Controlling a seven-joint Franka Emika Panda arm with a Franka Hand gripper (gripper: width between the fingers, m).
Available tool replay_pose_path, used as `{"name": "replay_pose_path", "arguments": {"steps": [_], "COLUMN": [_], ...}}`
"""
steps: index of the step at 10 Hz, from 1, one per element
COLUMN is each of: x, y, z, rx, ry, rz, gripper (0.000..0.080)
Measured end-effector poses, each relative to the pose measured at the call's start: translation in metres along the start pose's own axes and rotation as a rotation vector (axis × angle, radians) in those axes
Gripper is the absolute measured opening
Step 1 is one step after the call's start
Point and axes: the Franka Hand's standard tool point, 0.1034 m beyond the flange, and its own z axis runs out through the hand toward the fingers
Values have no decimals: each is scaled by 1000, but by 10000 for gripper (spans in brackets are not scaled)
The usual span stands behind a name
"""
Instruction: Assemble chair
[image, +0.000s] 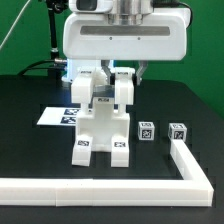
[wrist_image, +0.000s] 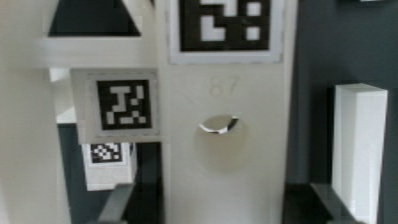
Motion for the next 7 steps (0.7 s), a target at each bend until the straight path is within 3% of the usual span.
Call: {"name": "replay_pose_path", "arguments": {"steps": [7], "x": [-3], "y": [5], "z": [26], "rx": [-17], "ry": [30], "rz": [-2], "gripper": [284]}}
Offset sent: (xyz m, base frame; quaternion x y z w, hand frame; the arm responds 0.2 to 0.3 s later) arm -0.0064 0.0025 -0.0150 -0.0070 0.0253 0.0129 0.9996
